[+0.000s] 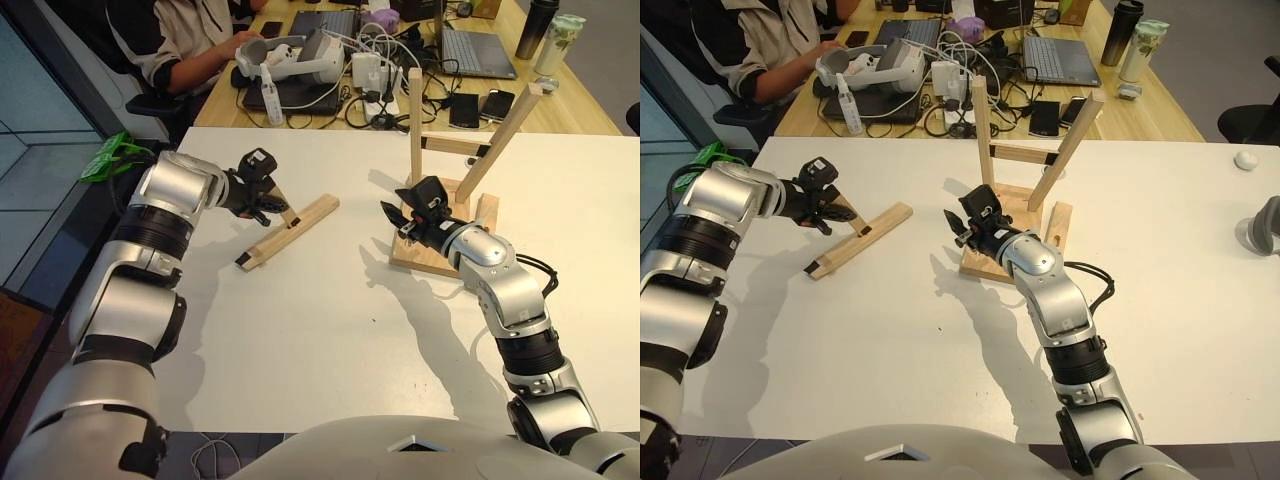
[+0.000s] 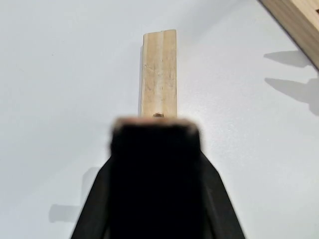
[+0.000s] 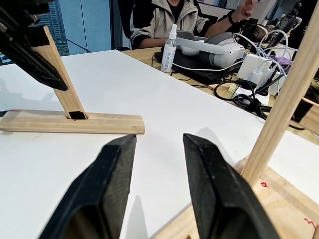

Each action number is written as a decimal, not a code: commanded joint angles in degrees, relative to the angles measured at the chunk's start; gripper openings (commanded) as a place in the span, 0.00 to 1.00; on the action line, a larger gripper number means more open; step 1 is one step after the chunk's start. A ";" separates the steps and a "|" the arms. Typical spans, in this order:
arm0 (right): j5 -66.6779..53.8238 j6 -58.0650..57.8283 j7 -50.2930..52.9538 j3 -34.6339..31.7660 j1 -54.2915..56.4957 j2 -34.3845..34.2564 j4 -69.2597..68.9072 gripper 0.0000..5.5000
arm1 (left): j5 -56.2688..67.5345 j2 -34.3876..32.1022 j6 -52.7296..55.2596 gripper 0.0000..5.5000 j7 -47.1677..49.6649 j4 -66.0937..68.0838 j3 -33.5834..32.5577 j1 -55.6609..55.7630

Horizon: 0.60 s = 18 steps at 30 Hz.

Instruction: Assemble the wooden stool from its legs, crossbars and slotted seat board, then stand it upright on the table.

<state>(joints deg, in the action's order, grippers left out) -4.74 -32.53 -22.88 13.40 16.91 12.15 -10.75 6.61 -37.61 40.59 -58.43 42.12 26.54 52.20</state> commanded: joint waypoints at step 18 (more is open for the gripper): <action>0.56 -0.87 -0.04 0.08 0.40 0.70 -0.79 0.32 | -6.11 -6.78 4.72 0.14 -12.67 -16.06 0.74 -16.45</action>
<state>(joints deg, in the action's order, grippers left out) -4.69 -32.81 -22.90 13.39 16.82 12.38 -11.19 0.43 -47.08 42.20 -71.81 25.32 25.20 42.64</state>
